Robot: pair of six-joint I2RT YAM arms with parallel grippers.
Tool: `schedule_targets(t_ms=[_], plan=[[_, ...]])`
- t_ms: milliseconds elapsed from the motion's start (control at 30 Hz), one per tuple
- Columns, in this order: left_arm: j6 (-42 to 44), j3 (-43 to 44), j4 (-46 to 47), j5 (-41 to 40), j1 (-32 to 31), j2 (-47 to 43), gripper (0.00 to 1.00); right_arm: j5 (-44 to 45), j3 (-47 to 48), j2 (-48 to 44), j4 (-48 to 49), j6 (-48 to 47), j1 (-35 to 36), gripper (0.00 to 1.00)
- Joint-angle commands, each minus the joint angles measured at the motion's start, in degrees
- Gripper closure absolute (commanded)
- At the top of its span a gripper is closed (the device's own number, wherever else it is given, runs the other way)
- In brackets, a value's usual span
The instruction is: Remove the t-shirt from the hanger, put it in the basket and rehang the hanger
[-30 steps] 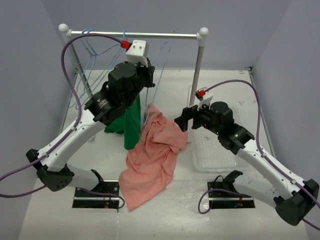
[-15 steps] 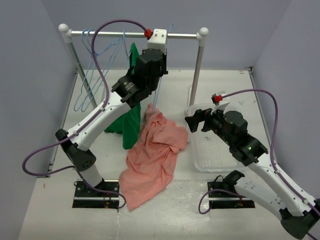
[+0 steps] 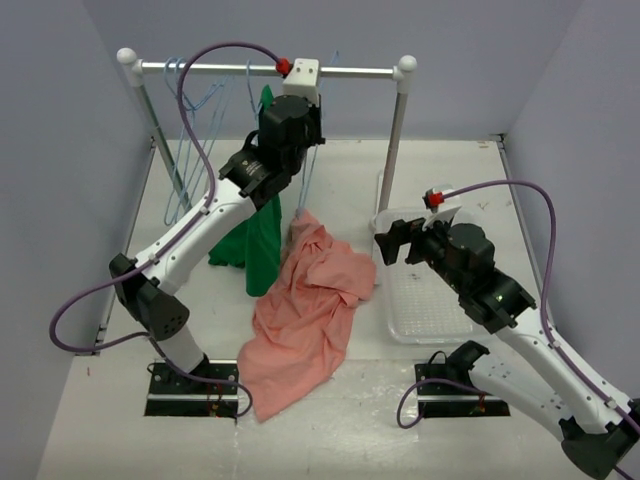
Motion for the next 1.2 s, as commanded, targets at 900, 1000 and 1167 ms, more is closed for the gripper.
schedule_targets(t_ms=[900, 1000, 1167], plan=[[-10.7, -18.8, -14.1, 20.5, -4.0, -34.4, 0.00, -16.9, -0.7, 0.1, -1.7, 0.0, 1.1, 0.01], [-10.2, -18.3, -17.2, 27.0, -4.0, -39.1, 0.00, -16.0, -1.1, 2.5, -3.0, -0.6, 4.8, 0.01], [-12.2, -18.2, -26.3, 20.8, -4.0, -45.4, 0.00, -10.9, -1.3, 10.1, -2.3, -0.1, 12.8, 0.01]])
